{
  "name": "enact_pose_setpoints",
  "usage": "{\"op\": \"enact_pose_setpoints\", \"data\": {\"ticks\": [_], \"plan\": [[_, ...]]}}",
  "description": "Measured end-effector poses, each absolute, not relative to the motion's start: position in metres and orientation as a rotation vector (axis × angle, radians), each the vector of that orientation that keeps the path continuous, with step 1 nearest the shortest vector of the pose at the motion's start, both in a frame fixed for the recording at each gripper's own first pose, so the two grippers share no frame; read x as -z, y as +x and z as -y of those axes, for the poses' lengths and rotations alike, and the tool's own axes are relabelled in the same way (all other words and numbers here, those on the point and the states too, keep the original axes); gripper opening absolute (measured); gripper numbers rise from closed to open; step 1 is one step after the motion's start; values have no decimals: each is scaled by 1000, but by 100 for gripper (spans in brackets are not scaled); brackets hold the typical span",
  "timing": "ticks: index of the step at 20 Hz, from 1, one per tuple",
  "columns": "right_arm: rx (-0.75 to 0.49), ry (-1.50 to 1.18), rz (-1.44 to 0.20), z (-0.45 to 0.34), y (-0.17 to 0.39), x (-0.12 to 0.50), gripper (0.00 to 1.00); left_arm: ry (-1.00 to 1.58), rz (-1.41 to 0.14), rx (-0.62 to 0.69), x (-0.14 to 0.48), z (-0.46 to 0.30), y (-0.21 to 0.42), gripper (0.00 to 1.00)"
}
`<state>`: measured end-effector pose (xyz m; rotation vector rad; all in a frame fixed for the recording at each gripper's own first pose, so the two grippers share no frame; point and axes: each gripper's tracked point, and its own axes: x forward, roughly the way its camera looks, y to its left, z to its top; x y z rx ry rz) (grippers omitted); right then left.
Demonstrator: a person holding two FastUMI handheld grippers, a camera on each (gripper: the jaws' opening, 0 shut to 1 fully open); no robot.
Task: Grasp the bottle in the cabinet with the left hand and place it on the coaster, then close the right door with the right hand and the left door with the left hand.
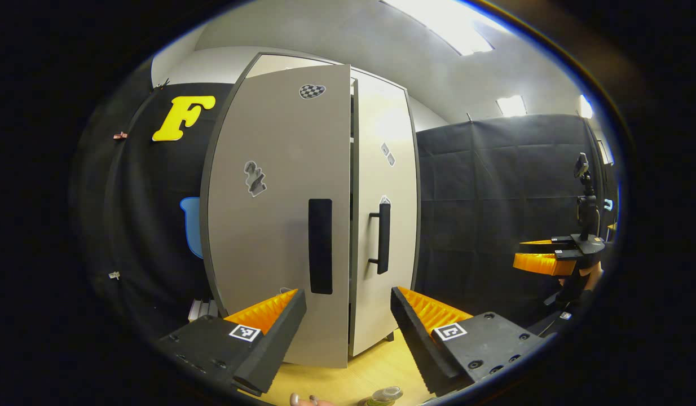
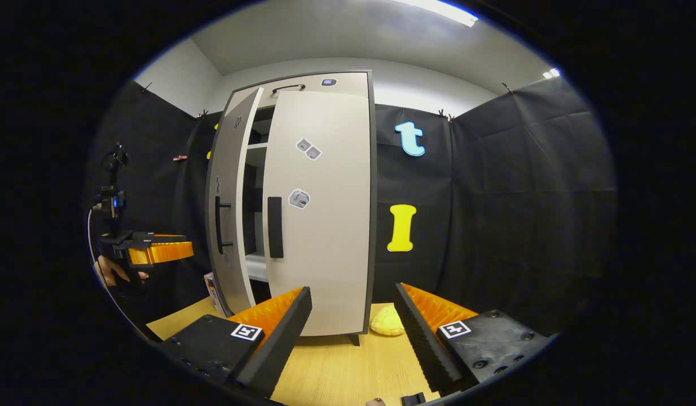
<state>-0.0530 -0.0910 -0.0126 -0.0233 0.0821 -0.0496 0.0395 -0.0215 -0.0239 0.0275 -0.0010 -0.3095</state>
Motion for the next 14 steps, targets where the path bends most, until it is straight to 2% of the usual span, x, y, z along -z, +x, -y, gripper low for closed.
{"op": "enact_pose_setpoints", "data": {"ticks": [14], "plan": [[-2,-60,-78,75,-74,8,98,-3,8,288,25,18,35,96]]}}
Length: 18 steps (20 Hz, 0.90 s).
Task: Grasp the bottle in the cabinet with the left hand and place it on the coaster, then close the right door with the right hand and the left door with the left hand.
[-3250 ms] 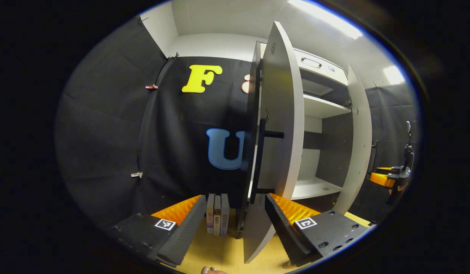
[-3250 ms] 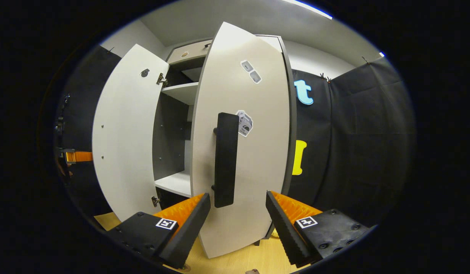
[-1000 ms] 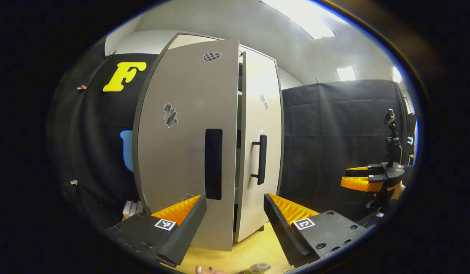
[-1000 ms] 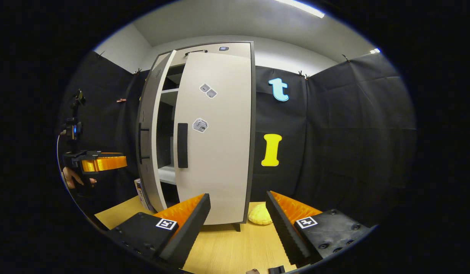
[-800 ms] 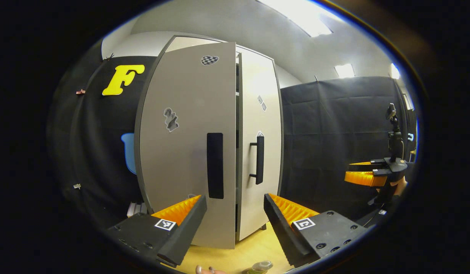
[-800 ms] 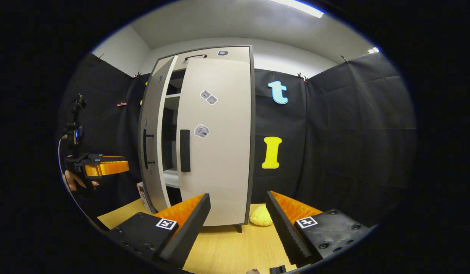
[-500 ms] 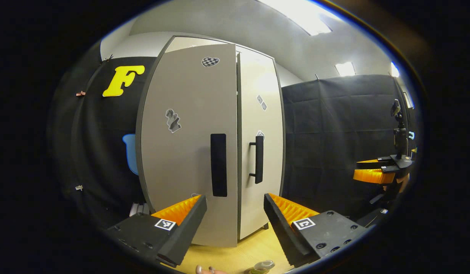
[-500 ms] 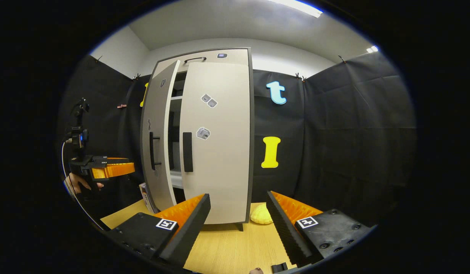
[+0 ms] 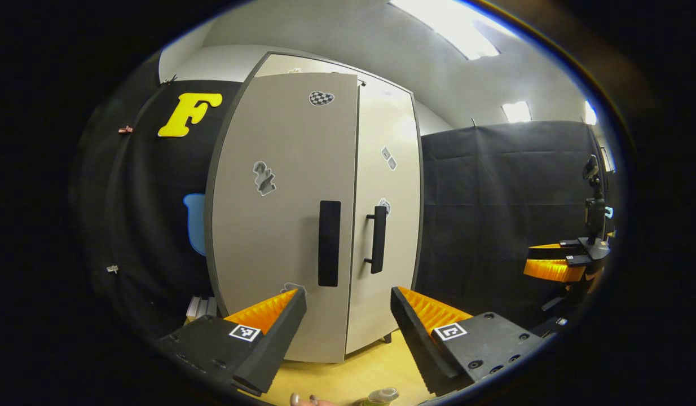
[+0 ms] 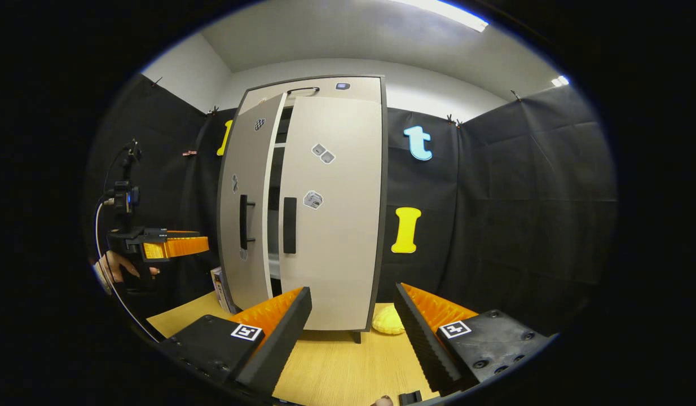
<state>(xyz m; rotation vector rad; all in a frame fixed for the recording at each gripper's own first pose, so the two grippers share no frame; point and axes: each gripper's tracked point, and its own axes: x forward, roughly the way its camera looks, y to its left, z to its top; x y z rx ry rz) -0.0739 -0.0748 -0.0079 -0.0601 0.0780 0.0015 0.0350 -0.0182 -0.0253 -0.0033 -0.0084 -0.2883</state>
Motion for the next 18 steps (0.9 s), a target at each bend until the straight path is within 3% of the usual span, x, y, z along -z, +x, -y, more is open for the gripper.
{"op": "enact_pose_setpoints", "data": {"ticks": [18], "plan": [[-95,-79,-40,54,-60,3,98,-6,51,197,10,-9,14,96]]}}
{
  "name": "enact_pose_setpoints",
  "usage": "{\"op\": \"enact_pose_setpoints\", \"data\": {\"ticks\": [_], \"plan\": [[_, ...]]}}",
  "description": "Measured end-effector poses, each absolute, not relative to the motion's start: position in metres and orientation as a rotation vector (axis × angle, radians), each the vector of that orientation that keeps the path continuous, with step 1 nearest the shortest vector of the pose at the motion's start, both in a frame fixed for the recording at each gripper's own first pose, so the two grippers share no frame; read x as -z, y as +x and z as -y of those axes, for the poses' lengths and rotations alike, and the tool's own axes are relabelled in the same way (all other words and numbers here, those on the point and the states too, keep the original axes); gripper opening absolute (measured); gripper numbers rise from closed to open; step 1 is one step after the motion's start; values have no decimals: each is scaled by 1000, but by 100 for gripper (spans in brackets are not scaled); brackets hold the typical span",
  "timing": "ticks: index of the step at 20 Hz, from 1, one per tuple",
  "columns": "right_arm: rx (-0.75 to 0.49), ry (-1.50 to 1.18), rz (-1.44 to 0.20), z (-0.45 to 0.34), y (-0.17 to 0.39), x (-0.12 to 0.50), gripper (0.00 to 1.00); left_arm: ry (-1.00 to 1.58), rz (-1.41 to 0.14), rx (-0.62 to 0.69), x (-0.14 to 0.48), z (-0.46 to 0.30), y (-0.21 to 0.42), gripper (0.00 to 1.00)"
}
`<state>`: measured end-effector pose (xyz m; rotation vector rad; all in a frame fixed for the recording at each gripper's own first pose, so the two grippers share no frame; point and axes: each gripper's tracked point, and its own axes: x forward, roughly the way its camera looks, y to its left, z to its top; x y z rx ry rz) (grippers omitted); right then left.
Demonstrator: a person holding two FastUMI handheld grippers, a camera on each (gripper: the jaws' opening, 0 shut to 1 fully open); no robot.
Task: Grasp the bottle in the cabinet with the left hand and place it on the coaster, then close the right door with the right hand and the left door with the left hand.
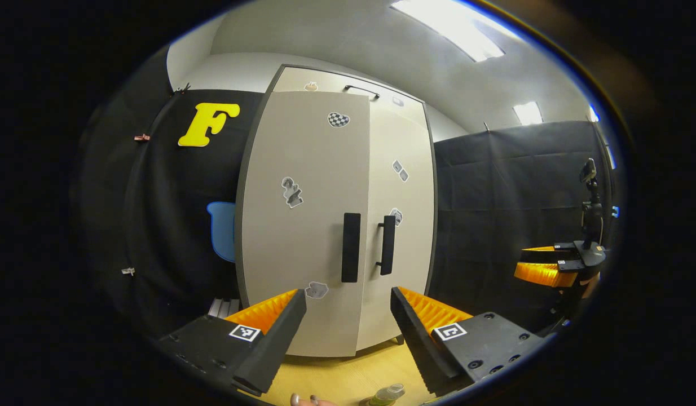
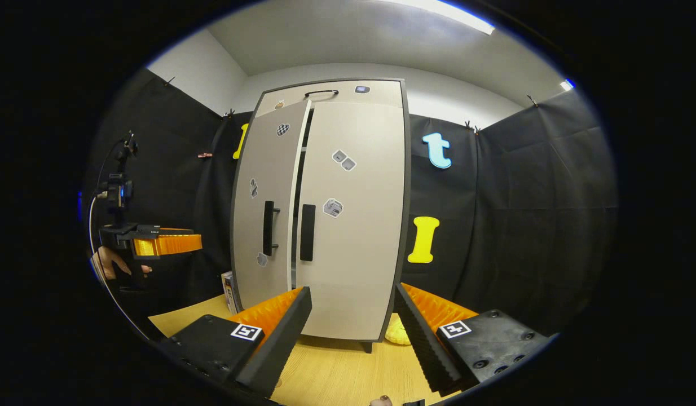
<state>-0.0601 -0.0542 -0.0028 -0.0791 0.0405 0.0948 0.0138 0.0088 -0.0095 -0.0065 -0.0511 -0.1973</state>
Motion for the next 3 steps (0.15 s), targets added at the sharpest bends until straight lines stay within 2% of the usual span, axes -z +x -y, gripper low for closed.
{"op": "enact_pose_setpoints", "data": {"ticks": [3], "plan": [[-101,-78,-42,52,-57,3,98,12,43,194,11,-3,15,96]]}}
